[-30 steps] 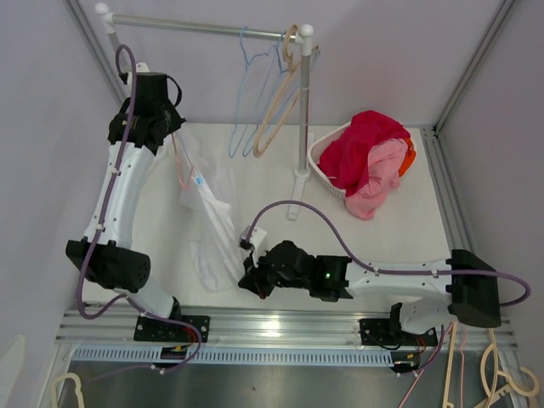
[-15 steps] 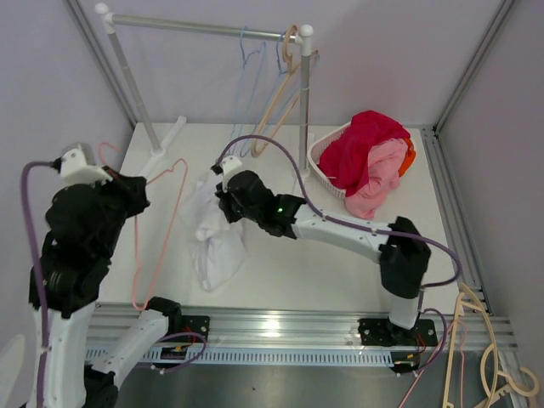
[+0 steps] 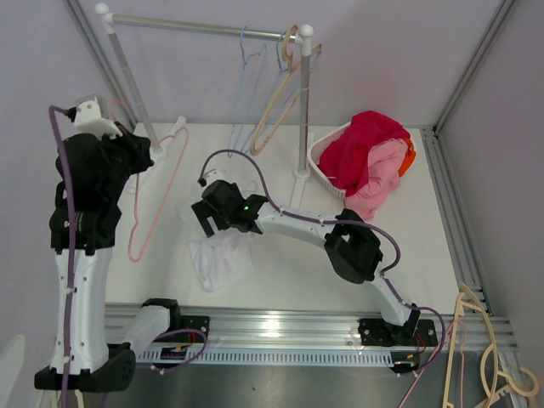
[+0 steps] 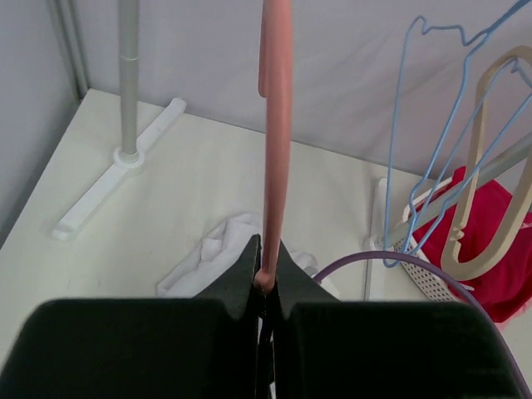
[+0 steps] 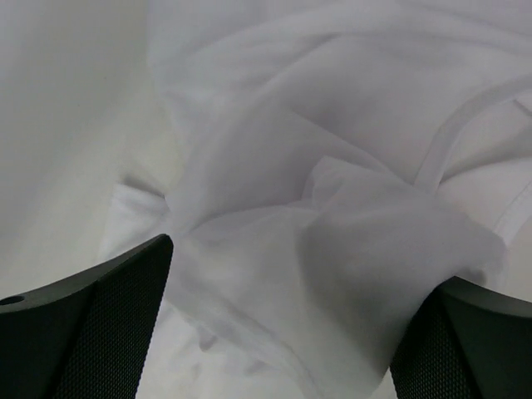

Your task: Remove the t-shirt from the hanger

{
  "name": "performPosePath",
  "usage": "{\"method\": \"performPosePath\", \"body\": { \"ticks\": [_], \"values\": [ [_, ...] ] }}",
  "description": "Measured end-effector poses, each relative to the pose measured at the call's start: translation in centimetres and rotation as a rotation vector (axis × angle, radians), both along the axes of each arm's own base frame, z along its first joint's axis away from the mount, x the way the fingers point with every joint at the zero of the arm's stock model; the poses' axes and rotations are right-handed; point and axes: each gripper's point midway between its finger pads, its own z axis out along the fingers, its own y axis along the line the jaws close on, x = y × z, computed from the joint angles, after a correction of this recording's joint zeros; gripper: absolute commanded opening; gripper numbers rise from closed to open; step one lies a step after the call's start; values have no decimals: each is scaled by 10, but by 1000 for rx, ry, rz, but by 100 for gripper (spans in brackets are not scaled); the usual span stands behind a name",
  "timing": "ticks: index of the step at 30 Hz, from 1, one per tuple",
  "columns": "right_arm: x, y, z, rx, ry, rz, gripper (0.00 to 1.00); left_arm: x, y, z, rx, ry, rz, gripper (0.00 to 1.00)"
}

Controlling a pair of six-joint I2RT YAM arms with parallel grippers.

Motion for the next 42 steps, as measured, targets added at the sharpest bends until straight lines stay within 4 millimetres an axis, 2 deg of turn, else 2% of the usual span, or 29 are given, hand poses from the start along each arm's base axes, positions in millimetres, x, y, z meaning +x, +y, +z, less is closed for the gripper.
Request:
{"method": "performPosePath", "body": {
  "ticks": [2,4,7,9,10,11,12,14,16,18,19,21,23,25,27,29,32,34,35,37,40,42],
  "values": [
    [8,10,5,14,-12,-11,100,21,-6,-4,13,-9,-47,1],
    [13,17,-1,4,-12,-22,100,37,-10,-7,27,-15,-77,1],
    [16,17,-32,-62,13,-34,100,62,-13,0,42,-37,-106,1],
    [11,6,-62,-138,47,-40,96,82,-11,8,47,-45,-114,1],
    [12,5,-66,-145,43,-50,87,93,-8,13,49,-57,-113,1],
    [10,3,-65,-151,45,-49,67,104,-6,16,54,-66,-119,1],
    [6,0,-68,-160,51,-51,1,113,-5,16,54,-71,-125,1],
    [-3,-9,-67,-161,61,-60,0,126,-6,16,51,-80,-148,1],
    [-22,-31,-67,-173,80,-72,0,137,-10,18,48,-85,-176,1],
    [-58,-68,-64,-218,114,-72,0,149,-15,28,47,-108,-206,1],
    [-80,-90,-64,-243,138,-67,0,155,-17,37,48,-127,-222,1],
    [-127,-146,-54,-324,199,-55,0,170,-23,59,53,-182,-257,1],
    [-149,-185,-22,-336,220,-64,0,183,-28,75,51,-228,-291,1],
    [-141,-208,35,-241,189,-125,0,194,-32,83,48,-258,-318,1],
    [-110,-229,108,-93,104,-234,0,206,-36,85,45,-275,-339,1],
    [-74,-253,183,60,-13,-358,0,220,-38,80,36,-269,-359,1],
    [-31,-296,270,197,-179,-527,0,236,-41,71,18,-255,-377,1],
    [-13,-317,299,230,-242,-593,0,248,-43,64,6,-243,-394,1],
    [2,-334,314,236,-277,-645,0,253,-44,59,3,-236,-402,1],
    [26,-356,333,231,-321,-712,0,264,-47,51,-4,-227,-417,1],
    [66,-385,351,221,-369,-801,0,278,-52,40,-8,-227,-443,1],
    [89,-404,353,213,-385,-851,0,287,-56,33,-9,-228,-457,1]
  ]
}}
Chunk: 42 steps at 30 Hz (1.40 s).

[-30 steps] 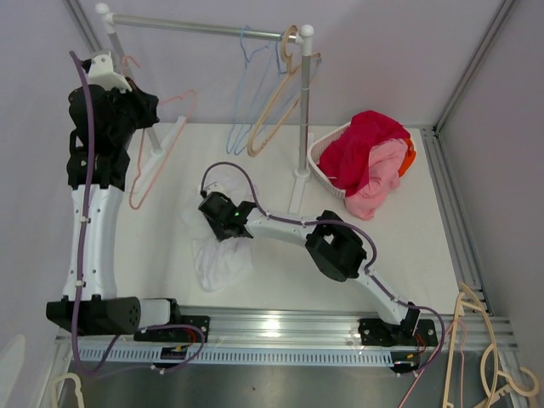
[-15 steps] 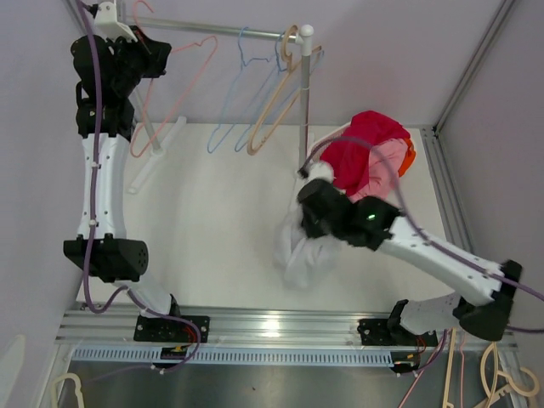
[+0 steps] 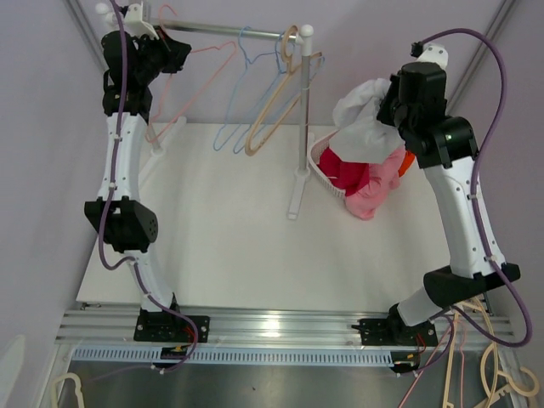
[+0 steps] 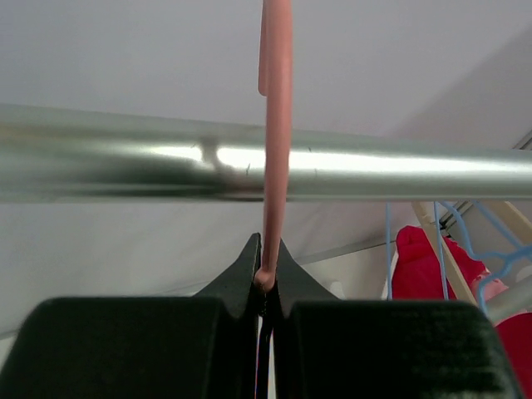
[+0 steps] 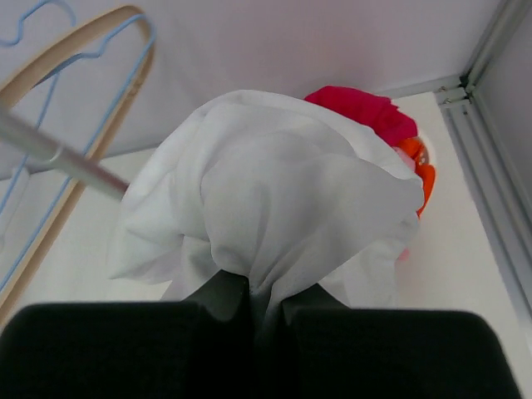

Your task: Remove the t-shirt from the hanger

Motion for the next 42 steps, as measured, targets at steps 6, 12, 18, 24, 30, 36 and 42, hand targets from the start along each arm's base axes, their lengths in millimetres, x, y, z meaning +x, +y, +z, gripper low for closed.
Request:
{"method": "performPosePath", "body": {
  "ticks": [6,12,18,24,30,36,42],
  "values": [
    [58,-37,-87,-4,151,-85,0,24,-14,-20,3,1,-41,1],
    [63,-54,-341,142,649,-102,0,29,-27,-24,10,-15,-66,1],
    [63,-58,-392,246,741,-100,4,26,-45,-22,18,-27,-94,2],
    [76,-50,-365,259,657,-70,20,23,-47,-26,17,-8,-80,42],
    [82,-53,-337,239,621,-73,30,11,-42,-27,14,27,-53,67],
    [91,-55,-315,225,590,-74,31,-9,-41,-5,14,3,-42,72],
    [107,-53,-270,215,513,-55,49,-30,-39,21,13,-37,-36,83]
  ]
}}
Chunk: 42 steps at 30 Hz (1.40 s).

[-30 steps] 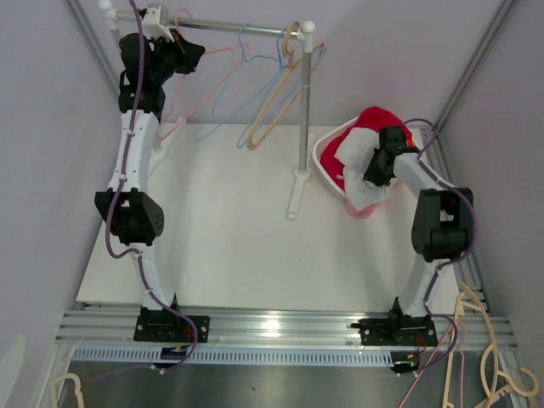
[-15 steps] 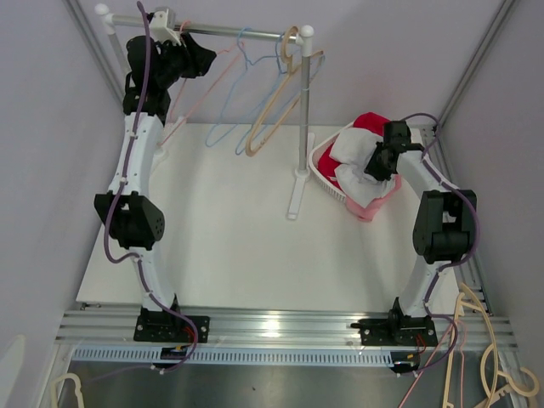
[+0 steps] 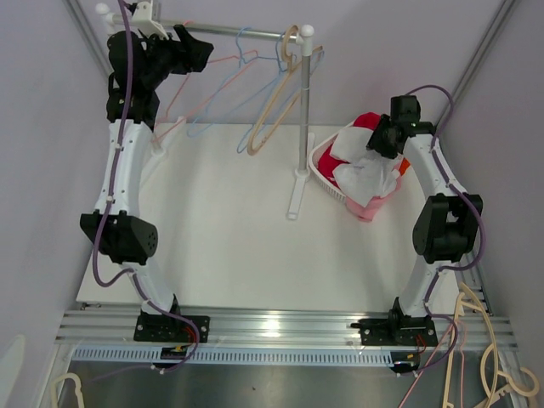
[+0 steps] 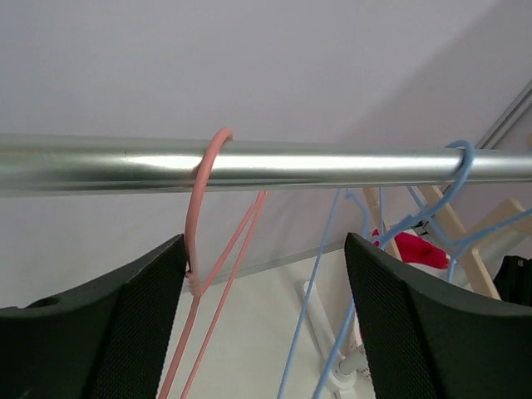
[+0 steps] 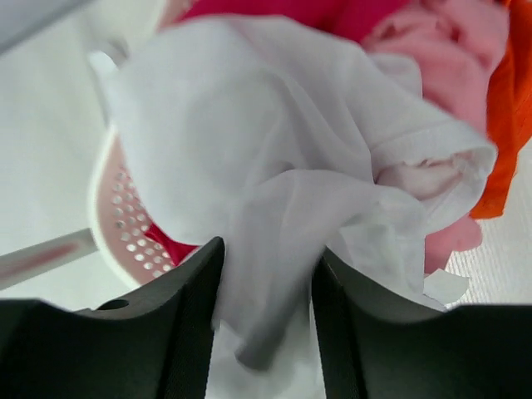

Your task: Remove the t-shirt from the hanger

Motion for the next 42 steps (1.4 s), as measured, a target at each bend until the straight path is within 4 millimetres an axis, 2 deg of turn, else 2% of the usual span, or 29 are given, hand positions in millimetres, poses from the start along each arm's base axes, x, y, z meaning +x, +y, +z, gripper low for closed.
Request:
{"method": "performPosePath", "body": {
  "ticks": [1,2,3,5,8,13,16,18,19,20,24,25,27,28,31,35,42],
  "values": [
    [5,0,11,-3,-25,1,52,-5,0,4,0,-5,0,86],
    [8,1,20,-6,-45,0,59,-9,1,6,0,-8,3,91],
    [11,1,29,-9,-66,0,61,-13,2,8,-1,-9,10,94],
    [16,2,44,-18,-103,6,71,-21,7,9,-3,-2,38,99],
    [19,2,55,-27,-126,9,83,-33,17,7,0,15,100,99],
    [15,-1,68,-48,-138,9,84,-56,44,0,13,55,240,100],
    [6,-2,83,-56,-162,11,85,-76,60,-1,14,83,320,99],
    [-10,-1,97,-54,-205,16,88,-98,66,-8,14,102,350,99],
    [-23,0,105,-54,-232,24,98,-115,68,-13,14,108,358,100],
    [-37,1,112,-50,-270,34,99,-133,69,-23,14,116,361,99],
    [-112,2,139,-35,-495,65,99,-228,59,-71,-16,84,308,99],
    [-128,1,140,-30,-542,65,100,-251,54,-86,-27,61,280,99],
    [-153,1,138,-16,-655,73,99,-286,48,-100,-51,-3,234,100],
    [-167,2,131,-8,-698,81,99,-299,47,-107,-63,-31,224,100],
    [-192,6,101,18,-722,105,99,-325,46,-127,-92,-77,203,100],
    [-206,11,87,44,-690,124,99,-338,44,-155,-109,-66,188,100],
    [-222,11,66,53,-608,113,99,-330,24,-194,-102,111,89,100]
  ]
}}
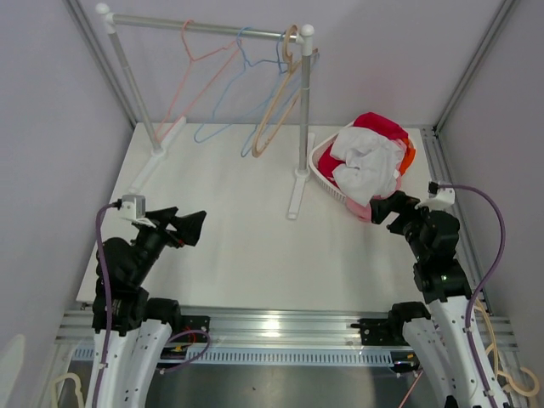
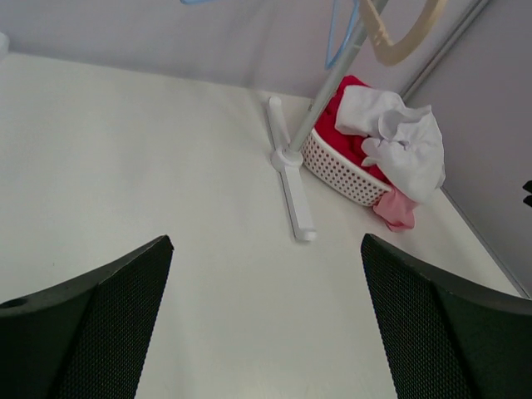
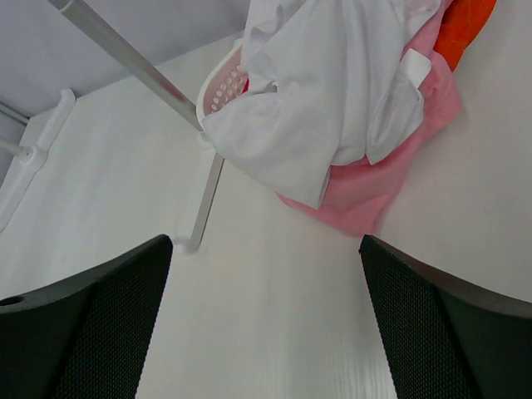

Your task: Remove the t-shirt from the hanger

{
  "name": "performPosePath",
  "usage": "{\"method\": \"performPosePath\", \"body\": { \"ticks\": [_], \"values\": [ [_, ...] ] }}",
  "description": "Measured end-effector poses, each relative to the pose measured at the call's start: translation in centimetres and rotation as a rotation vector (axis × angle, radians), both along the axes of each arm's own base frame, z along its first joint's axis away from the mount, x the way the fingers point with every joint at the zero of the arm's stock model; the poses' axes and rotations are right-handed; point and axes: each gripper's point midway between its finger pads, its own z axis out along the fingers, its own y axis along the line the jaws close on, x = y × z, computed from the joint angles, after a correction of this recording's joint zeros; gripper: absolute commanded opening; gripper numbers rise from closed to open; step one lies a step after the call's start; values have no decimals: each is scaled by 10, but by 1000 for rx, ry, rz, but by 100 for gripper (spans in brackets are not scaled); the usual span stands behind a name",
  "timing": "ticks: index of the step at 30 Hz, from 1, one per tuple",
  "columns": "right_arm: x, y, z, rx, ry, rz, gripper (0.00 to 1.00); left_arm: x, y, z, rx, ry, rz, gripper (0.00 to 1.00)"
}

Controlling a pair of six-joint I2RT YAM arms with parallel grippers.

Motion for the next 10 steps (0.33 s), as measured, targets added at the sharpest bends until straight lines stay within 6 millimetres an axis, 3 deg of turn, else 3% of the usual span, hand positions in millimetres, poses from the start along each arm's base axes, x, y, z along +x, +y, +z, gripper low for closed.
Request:
{"method": "performPosePath", "body": {
  "ticks": [4,10],
  "values": [
    [-15,-1,-8,30,-29,-12,100,4,-3,-14,8,86,-15,99],
    [-14,1,-2,54,-52,-8,100,-2,0,-10,6,66,2,99]
  ]
}}
